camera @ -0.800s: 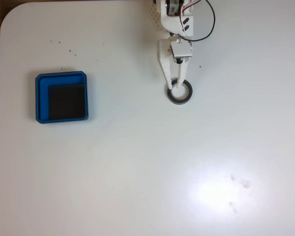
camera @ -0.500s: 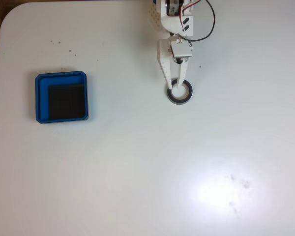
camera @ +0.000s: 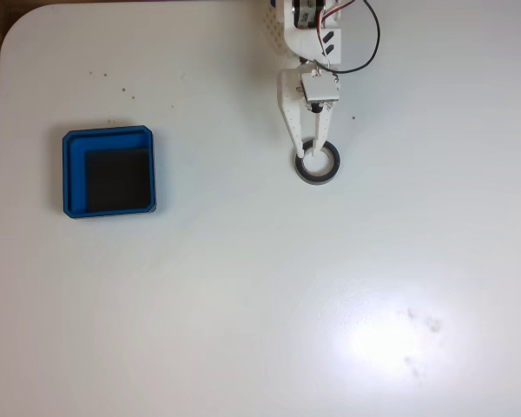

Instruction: Pick the black tape roll and drop it in the blue box

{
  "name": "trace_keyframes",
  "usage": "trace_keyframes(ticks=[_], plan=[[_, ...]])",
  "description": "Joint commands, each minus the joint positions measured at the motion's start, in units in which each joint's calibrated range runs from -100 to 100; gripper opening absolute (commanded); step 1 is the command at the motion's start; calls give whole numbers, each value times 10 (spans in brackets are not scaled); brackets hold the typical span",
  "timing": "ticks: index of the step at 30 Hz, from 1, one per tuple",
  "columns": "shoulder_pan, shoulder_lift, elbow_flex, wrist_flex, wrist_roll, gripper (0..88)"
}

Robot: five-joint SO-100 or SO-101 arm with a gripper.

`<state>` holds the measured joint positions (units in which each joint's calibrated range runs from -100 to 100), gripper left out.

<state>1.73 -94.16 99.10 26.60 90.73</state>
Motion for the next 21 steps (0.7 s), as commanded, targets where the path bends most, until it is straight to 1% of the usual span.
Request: trace_keyframes(ticks=[1, 4, 12, 16, 18, 21], plan=[[1, 18, -13, -5, -4, 16], [-3, 102, -71, -5, -4, 16], [-8, 380, -323, -5, 2, 16], [-64, 483, -406, 3, 3, 16], [-83, 520, -442, 40, -1, 16], [-83, 554, -492, 161, -1, 16]])
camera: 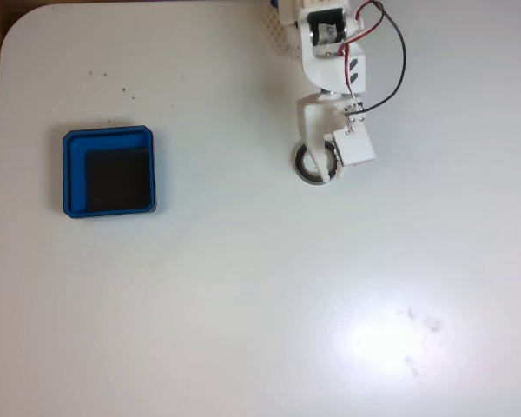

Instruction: Pick the black tape roll and drop it in the blue box

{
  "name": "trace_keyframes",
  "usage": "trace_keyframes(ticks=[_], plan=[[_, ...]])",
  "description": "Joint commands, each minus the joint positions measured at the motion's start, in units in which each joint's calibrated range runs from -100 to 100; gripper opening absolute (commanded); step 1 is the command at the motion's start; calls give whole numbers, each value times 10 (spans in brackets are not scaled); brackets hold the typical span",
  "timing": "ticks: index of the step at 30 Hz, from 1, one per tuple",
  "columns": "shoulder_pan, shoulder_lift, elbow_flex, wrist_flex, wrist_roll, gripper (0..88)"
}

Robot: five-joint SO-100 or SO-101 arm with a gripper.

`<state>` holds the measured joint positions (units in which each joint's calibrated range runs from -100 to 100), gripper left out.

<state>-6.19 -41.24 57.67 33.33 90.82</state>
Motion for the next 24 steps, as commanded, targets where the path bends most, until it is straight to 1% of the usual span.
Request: trace_keyframes(ticks=[1, 3, 5, 8, 10, 16, 24], plan=[[-3, 31, -100, 144, 2, 16], [-2, 48, -145, 238, 2, 16], [-6, 70, -186, 306, 2, 16], [-8, 122, -227, 359, 3, 20], [-9, 155, -240, 364, 4, 39], [-9, 195, -242, 362, 4, 149], [-14, 211, -242, 361, 4, 219]])
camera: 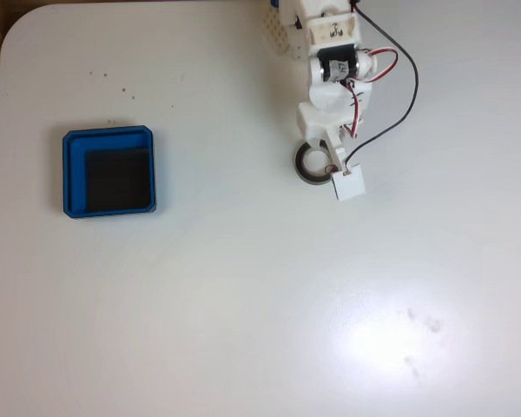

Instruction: Pick the black tape roll and drop it in the blue box

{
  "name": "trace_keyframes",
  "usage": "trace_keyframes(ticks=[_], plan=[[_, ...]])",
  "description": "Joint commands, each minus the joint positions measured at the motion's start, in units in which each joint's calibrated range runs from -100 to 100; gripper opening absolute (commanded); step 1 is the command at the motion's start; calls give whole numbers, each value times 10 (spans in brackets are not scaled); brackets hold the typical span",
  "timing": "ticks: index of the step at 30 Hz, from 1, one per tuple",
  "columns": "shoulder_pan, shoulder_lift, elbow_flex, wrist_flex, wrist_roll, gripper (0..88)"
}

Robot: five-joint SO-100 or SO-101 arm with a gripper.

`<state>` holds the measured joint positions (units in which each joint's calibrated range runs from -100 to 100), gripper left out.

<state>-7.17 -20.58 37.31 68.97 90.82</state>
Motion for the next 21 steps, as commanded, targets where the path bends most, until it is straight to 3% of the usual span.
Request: trace_keyframes(ticks=[1, 21], plan=[[-4, 11, -38, 5, 4, 228], [-5, 116, -39, -111, 2, 245]])
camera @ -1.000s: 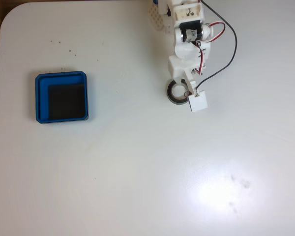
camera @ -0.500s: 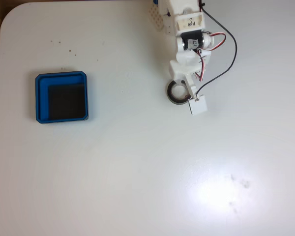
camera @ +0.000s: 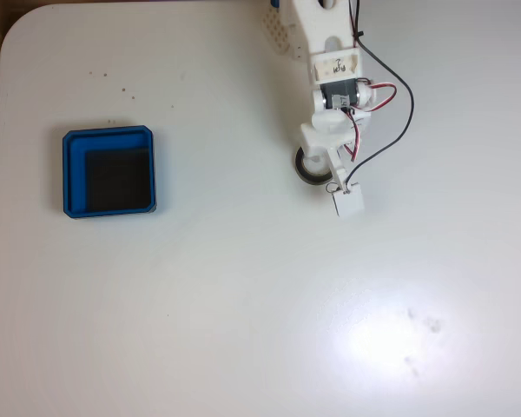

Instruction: Pick the black tape roll and drop it in the blue box

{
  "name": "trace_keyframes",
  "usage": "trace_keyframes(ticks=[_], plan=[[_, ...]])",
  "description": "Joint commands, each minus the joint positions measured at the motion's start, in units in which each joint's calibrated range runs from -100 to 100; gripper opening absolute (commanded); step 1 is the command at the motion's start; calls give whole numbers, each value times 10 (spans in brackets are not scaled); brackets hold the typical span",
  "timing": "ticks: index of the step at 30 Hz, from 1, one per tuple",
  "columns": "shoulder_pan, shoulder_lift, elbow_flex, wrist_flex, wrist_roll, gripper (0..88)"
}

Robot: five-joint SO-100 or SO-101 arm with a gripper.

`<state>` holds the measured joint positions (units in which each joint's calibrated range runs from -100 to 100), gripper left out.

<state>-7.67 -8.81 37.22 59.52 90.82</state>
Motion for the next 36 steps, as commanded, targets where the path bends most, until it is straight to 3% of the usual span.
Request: trace_keyframes(ticks=[1, 15, 30, 36], plan=[[0, 1, -38, -24, 2, 245], [0, 58, -39, -90, -4, 237], [0, 57, -37, -89, 2, 236], [0, 57, -37, -86, 2, 175]])
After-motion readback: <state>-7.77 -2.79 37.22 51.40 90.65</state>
